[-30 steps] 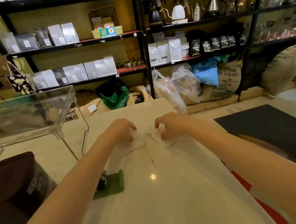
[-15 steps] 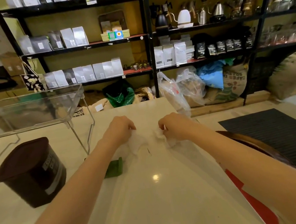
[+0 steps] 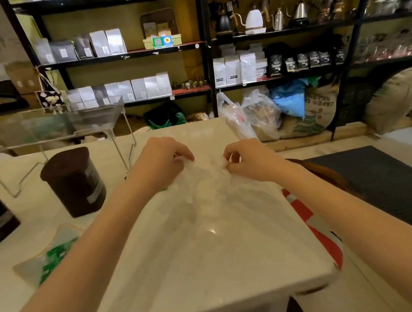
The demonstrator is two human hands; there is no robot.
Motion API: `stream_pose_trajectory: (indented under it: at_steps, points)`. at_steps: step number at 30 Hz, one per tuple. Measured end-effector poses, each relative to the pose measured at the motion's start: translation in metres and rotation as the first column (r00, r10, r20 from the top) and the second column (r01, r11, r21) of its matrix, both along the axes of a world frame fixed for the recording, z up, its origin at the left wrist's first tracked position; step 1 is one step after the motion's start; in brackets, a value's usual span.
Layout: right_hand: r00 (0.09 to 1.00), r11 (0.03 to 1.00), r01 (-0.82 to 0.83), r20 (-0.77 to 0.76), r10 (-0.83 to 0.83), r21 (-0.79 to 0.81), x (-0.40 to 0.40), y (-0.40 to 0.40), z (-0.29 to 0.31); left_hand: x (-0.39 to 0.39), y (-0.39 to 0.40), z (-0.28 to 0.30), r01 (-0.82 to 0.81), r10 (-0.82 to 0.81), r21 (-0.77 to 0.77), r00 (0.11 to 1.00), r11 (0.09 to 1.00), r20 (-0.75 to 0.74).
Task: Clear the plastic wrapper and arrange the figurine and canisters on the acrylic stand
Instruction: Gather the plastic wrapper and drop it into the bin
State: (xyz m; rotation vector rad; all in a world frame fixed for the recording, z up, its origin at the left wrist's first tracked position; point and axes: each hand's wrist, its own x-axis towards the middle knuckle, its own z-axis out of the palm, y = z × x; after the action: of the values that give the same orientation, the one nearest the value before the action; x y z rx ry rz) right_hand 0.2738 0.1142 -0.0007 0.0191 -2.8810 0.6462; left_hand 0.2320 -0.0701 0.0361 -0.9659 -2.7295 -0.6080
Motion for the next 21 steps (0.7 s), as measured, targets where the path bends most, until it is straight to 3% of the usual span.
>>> stream_pose_trajectory:
  at_steps: [6, 11, 16, 21]
  points:
    - [1.000, 0.998, 0.013, 0.001, -0.013, -0.058, 0.087, -0.054, -0.012, 0.081, -0.051, -0.031, 0.100, -0.103, -0.052, 0.994, 0.994, -0.041]
    - [1.000, 0.993, -0.014, -0.014, 0.012, -0.120, 0.156, -0.112, -0.038, 0.149, -0.099, -0.074, 0.161, -0.161, 0.019, 0.987, 0.987, 0.007]
    - [0.994, 0.974, 0.016, 0.107, 0.009, -0.228, 0.206, -0.154, -0.102, 0.204, -0.143, -0.135, 0.178, -0.187, 0.112, 0.979, 0.978, 0.079]
    - [0.972, 0.943, 0.148, 0.222, -0.083, -0.299, 0.225, -0.175, -0.191, 0.220, -0.170, -0.220, 0.075, -0.086, 0.055, 0.965, 0.996, 0.248]
